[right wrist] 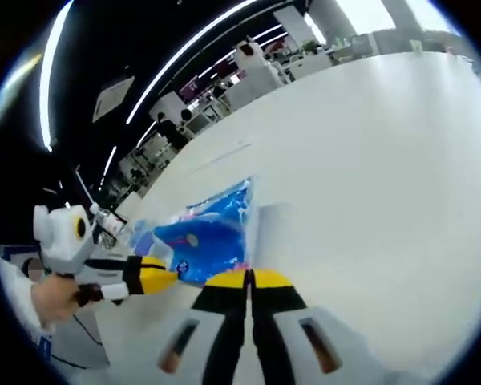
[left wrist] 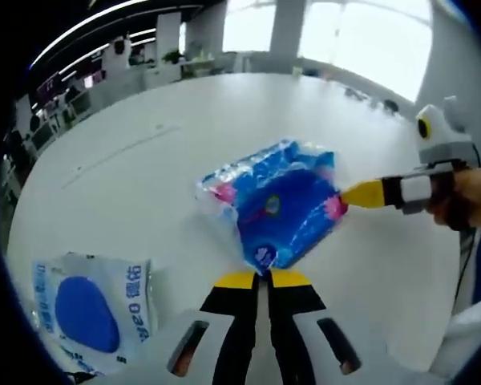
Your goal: Arrange the tabletop items into an orderly group along one side of the table until the central work area is clear of visible clutter.
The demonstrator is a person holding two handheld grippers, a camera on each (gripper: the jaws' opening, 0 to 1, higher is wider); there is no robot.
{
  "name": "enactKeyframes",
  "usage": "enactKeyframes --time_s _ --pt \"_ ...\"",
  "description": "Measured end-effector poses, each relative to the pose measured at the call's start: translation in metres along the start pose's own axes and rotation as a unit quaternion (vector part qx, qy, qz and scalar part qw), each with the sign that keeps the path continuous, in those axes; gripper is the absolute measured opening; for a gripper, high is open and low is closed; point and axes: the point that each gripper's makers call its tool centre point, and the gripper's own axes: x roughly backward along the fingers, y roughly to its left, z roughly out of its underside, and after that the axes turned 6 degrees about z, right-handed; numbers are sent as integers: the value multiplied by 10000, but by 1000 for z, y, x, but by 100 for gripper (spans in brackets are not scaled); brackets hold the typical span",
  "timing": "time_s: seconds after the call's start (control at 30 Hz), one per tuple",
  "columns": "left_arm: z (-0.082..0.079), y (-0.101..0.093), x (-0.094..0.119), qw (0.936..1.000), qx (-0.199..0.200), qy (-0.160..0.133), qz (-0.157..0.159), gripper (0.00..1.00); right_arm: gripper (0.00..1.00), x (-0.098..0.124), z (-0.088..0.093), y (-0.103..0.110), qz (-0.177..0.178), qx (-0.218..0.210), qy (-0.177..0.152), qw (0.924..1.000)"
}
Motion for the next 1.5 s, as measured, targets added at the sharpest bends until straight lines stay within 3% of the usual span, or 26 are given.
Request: enactKeyframes --time_s 0.1,0.53,1.07,1.17,1.33,1.5 --pt "5 2 -1 10000 -34 74 -32 0 0 -4 2 -2 24 -84 -3 10000" --pt "2 6 -2 9991 396 -105 -49 0 0 -7 0 -2 68 -137 -25 9999" --pt "1 7 -2 9982 565 -170 -52 1 0 -10 -2 -4 134 -42 -17 9999" --pt "-1 12 4 9985 456 -205 -207 11 8 -8 -8 -3 119 -23 -218 9997" --pt "-5 17 9 9973 609 -359 -207 31 22 -4 -11 -3 110 -35 -366 9993" --pt "-11 20 18 9970 409 -516 -409 56 39 1 -12 7 9 243 -475 9986"
